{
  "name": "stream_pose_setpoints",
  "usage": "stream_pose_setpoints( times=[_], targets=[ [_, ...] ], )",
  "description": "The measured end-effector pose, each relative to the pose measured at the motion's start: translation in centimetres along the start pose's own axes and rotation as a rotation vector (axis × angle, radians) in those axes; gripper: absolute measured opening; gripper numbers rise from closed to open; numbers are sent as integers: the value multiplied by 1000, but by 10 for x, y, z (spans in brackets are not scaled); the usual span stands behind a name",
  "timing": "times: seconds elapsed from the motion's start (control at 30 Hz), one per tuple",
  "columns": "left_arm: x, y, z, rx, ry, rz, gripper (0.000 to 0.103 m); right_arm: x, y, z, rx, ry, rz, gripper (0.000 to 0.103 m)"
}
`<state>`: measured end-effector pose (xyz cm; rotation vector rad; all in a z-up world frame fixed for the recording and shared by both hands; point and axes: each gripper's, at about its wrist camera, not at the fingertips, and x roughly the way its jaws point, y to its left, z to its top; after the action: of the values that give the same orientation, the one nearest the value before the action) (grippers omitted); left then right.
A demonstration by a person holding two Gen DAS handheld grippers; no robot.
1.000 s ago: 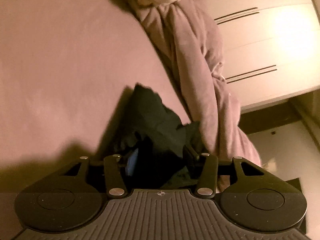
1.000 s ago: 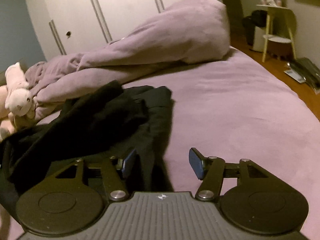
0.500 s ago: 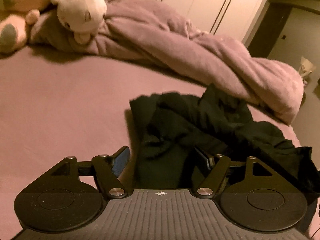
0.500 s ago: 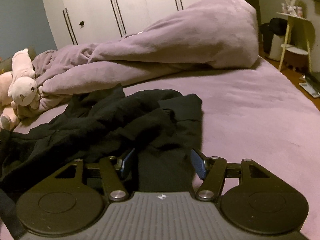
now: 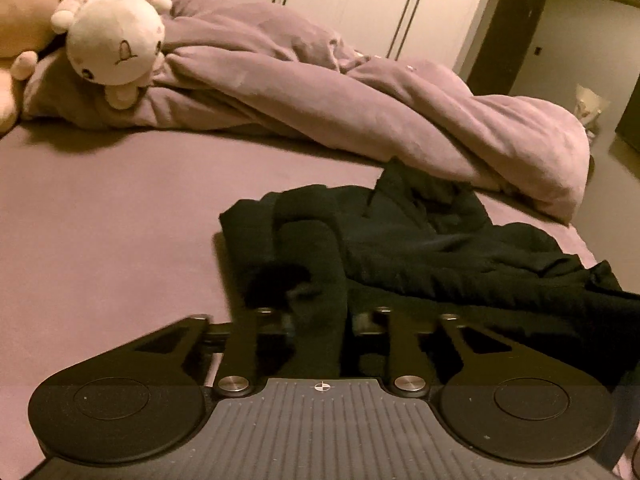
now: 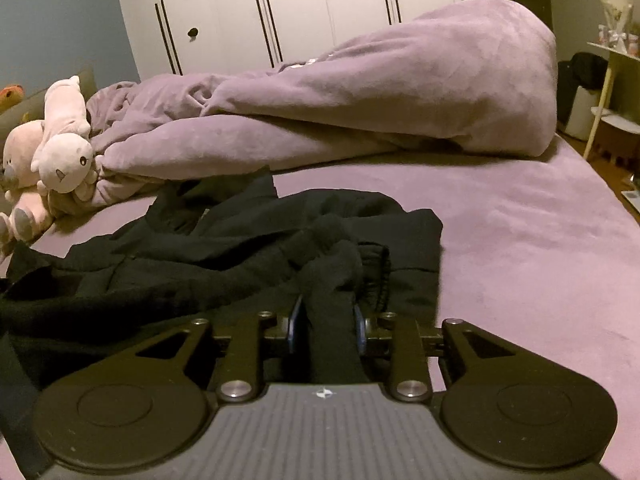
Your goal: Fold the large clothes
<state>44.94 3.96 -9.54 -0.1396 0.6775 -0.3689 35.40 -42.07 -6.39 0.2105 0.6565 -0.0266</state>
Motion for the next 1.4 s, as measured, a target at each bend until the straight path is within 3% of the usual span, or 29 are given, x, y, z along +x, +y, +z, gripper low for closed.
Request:
stream_pose_setpoints(
  times=[0.07, 0.2, 0.3, 0.47, 0.73, 0.87, 1.1, 1.17, 1.33, 1.4],
  targets=[
    [-12, -4, 0, 23, -28, -1, 18, -2, 8, -1, -26, -9, -21, 12],
    [-37, -10, 9, 20, -82, -11, 17, -23, 23, -3, -93, -68, -58, 9],
    [-55, -13, 24, -9, -129, -35, 16, -45, 19, 7, -38, -137, -64, 9],
    [-57, -18, 55, -13, -190, 17, 16, -54, 9, 34, 50, -200, -88, 8],
    [1, -20, 142, 1, -196, 113, 16, 8, 5, 101, 116, -189, -193, 8],
    [45, -27, 163, 57, -193, 200, 17, 48, 1, 124, 144, -187, -249, 8],
    [124, -34, 129, 103, -90, 354, 20, 120, -13, 104, 154, -91, -342, 9],
    [131, -30, 118, 99, -64, 375, 29, 131, -19, 93, 162, -69, -353, 10],
    [123, 1, 117, -30, -15, 224, 54, 128, -39, 83, 257, -80, -234, 19],
    [118, 11, 119, -86, -9, 170, 58, 122, -49, 83, 304, -84, -161, 34]
  ],
)
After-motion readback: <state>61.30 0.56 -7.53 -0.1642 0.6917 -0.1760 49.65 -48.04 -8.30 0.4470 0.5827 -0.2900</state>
